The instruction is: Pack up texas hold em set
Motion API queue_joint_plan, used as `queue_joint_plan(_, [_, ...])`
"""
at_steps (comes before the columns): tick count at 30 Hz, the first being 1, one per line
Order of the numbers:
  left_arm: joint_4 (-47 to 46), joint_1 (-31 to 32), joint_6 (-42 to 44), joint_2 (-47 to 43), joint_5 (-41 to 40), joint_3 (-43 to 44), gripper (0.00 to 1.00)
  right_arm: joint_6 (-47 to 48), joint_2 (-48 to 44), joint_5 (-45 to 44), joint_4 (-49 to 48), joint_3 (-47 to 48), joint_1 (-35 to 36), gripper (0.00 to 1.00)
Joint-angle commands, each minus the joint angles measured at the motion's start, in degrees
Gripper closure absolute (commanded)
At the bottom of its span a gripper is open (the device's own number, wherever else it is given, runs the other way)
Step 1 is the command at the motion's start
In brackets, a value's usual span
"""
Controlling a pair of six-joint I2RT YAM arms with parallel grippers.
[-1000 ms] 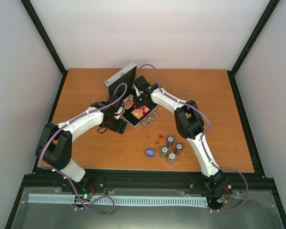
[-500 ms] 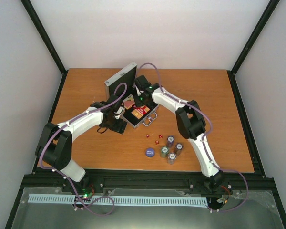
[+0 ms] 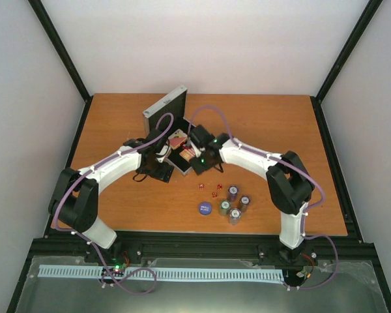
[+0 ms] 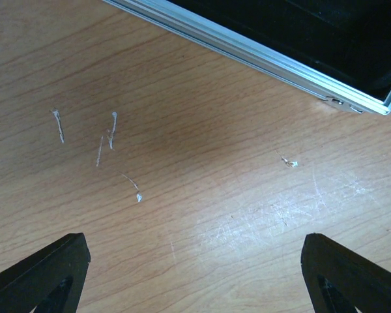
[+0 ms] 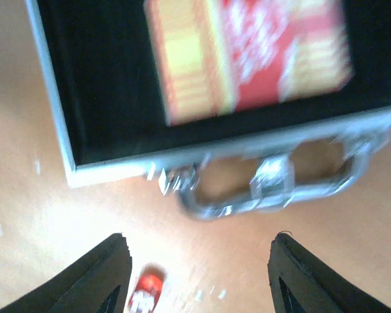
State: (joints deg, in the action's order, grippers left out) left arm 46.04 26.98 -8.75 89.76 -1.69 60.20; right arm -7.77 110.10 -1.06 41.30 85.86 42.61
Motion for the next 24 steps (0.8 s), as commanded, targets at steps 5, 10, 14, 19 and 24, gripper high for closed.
queue_joint_plan(5, [0.41, -0.62, -0.16, -0.37, 1.15, 2.35, 0.08, -2.86, -4.09, 0.99, 0.97, -12.24, 5.75, 0.41])
queue_joint_plan(10, [0.78, -0.66, -0.43, -0.4, 0.94, 2.5, 0.08, -3.63, -2.59, 2.29, -0.73, -13.26, 6.03, 0.42])
queue_joint_plan(14, [0.64, -0.62, -0.92, -0.66, 0.77, 2.0, 0.08, -2.69, -0.89, 2.72, -1.3, -12.11, 6.02, 0.43])
queue_joint_plan(19, [0.63, -0.62, -1.65, -0.82, 0.16, 1.59, 0.08, -1.51, 1.14, 2.95, -0.72, -10.31, 5.99, 0.49])
queue_joint_plan(24, [0.55, -0.62, -2.01, -0.8, -0.23, 1.33, 0.08, -0.75, 1.23, 2.95, 0.27, -10.44, 5.99, 0.61])
